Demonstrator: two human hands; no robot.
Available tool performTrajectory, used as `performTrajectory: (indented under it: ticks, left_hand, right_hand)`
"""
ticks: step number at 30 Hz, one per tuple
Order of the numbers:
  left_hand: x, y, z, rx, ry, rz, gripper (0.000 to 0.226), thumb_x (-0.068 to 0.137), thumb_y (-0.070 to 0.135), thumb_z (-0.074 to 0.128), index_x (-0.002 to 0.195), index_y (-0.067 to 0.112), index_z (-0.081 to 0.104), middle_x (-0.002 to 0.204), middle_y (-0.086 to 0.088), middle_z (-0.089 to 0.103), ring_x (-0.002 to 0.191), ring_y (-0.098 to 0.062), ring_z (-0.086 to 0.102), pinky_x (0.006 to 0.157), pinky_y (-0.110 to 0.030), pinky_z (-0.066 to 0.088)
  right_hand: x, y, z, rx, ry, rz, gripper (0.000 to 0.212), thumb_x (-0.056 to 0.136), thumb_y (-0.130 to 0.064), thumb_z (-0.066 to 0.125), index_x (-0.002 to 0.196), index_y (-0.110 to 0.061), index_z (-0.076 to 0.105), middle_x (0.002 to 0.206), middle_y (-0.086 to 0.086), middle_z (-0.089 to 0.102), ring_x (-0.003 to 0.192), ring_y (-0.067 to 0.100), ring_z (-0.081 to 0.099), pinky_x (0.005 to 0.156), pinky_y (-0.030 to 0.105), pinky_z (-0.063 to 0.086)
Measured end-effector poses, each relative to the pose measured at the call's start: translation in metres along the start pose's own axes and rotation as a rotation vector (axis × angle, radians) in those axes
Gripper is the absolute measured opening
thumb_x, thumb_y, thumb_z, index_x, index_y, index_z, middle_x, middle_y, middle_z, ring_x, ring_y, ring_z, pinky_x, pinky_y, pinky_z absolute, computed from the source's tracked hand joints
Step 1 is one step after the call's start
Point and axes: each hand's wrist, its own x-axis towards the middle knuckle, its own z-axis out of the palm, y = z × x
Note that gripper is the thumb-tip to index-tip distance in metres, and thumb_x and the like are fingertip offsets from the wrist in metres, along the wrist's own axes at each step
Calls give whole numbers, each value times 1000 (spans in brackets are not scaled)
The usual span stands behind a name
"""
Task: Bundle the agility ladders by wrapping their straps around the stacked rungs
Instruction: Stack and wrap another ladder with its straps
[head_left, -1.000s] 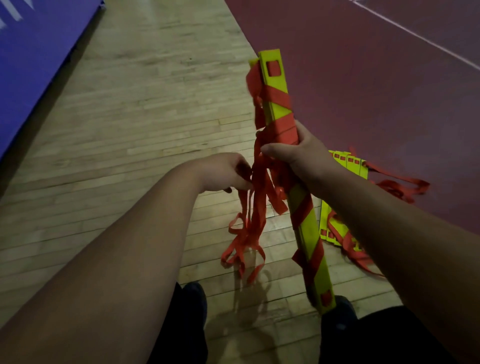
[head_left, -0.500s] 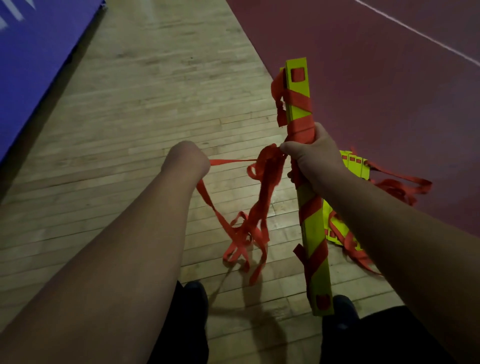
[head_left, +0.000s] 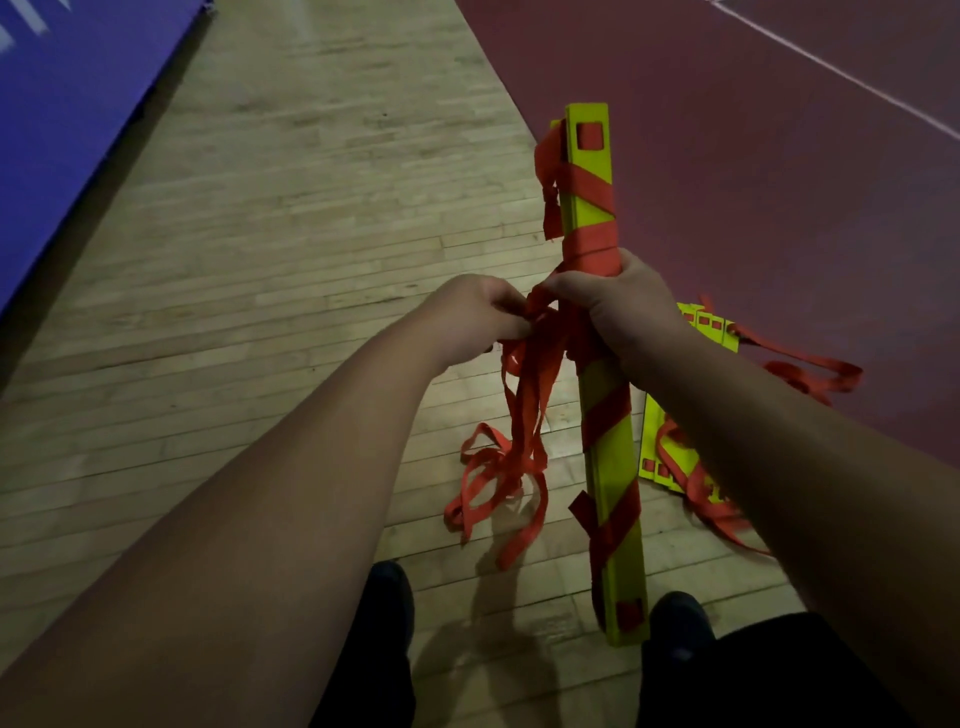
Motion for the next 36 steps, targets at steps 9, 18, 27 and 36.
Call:
performTrajectory:
  ticks: [9, 18, 27, 36]
  left_hand:
    - [-14, 16, -12, 143, -78, 38, 41, 97, 13, 78, 135, 23, 68, 93, 7, 82, 88, -3, 78, 88, -31, 60]
    - [-10, 19, 21, 189, 57, 0, 41, 90, 37, 83, 121, 21, 60, 101, 5, 68, 84, -9, 64, 63, -28, 43]
    - [-5, 16, 25, 213, 210, -21, 28, 92, 33, 78, 113, 20, 64, 96, 2, 66, 80, -12, 63, 56, -25, 40]
    - [-5, 15, 13, 428, 141, -60, 30, 95, 7, 67, 115, 24, 81, 95, 1, 74, 85, -16, 69, 64, -28, 53]
  right_hand:
    - [5, 7, 2, -107, 131, 5, 33, 77, -25, 85, 103, -25, 64, 89, 9, 77, 72, 32, 77, 64, 50, 67]
    - [0, 3, 7, 51, -14, 92, 22, 81, -19, 88, 97, -12, 75, 85, 11, 81, 78, 31, 81, 65, 46, 67]
    - [-5, -6, 3, 14, -99, 134, 31, 84, -25, 88, 105, -13, 69, 94, 16, 78, 65, 26, 77, 54, 37, 61]
    - [5, 4, -2, 6, 78, 108, 27, 88, -16, 82, 108, -7, 66, 80, 13, 69, 46, 21, 68, 44, 32, 56]
